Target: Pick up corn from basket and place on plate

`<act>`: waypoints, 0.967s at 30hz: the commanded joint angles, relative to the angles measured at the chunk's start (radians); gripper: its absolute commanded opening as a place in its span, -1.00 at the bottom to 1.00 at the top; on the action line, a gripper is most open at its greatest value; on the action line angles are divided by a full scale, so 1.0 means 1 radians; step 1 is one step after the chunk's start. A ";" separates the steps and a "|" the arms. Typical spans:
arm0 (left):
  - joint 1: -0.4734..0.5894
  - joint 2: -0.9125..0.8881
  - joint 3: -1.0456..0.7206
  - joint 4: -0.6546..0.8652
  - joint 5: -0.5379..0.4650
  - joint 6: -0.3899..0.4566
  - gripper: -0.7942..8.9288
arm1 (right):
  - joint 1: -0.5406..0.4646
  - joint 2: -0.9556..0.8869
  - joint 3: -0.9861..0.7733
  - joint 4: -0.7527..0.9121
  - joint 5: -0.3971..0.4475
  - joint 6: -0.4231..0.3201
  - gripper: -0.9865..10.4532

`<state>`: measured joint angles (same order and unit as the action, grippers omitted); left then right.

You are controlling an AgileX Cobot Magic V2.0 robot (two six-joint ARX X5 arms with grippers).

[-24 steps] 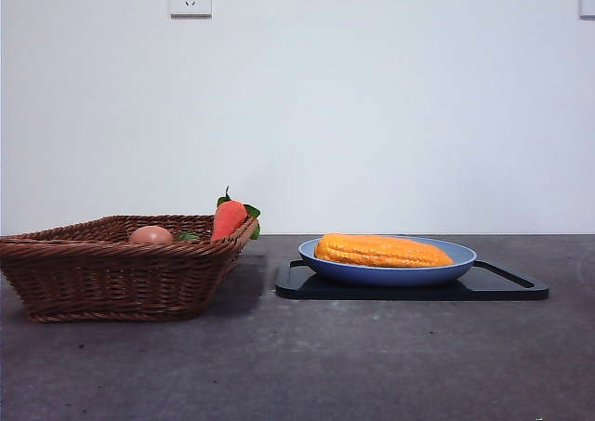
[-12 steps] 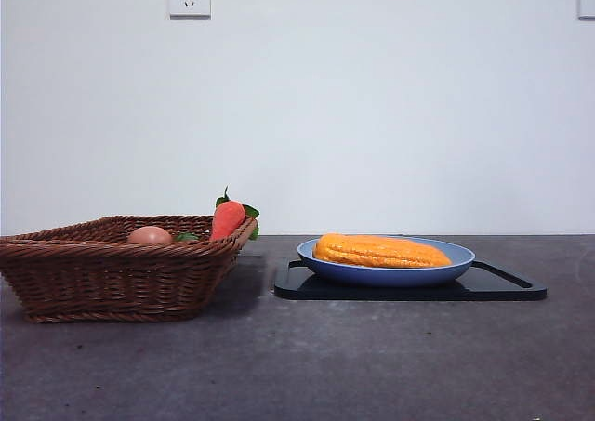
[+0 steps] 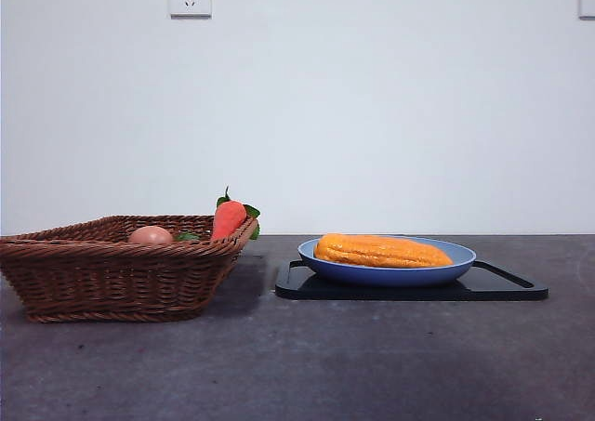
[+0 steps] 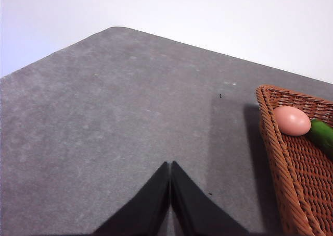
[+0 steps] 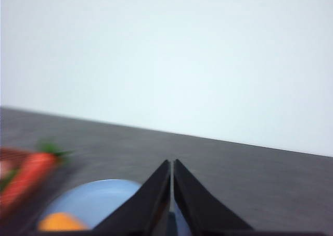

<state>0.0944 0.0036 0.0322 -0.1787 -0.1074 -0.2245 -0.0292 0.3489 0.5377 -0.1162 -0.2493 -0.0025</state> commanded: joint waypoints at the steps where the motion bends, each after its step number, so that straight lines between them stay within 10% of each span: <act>1: 0.003 -0.001 -0.016 -0.008 -0.001 -0.002 -0.83 | -0.025 -0.098 -0.149 0.115 0.030 0.011 -0.82; 11: 0.003 -0.001 -0.016 -0.008 -0.001 -0.001 -0.83 | -0.042 -0.348 -0.532 0.215 0.040 0.074 -0.82; 29: 0.003 -0.001 -0.016 -0.008 -0.001 -0.001 -0.83 | -0.045 -0.346 -0.529 0.044 0.041 0.073 -0.82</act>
<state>0.0944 0.0036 0.0322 -0.1783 -0.1074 -0.2245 -0.0731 0.0051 0.0151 -0.0845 -0.2081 0.0574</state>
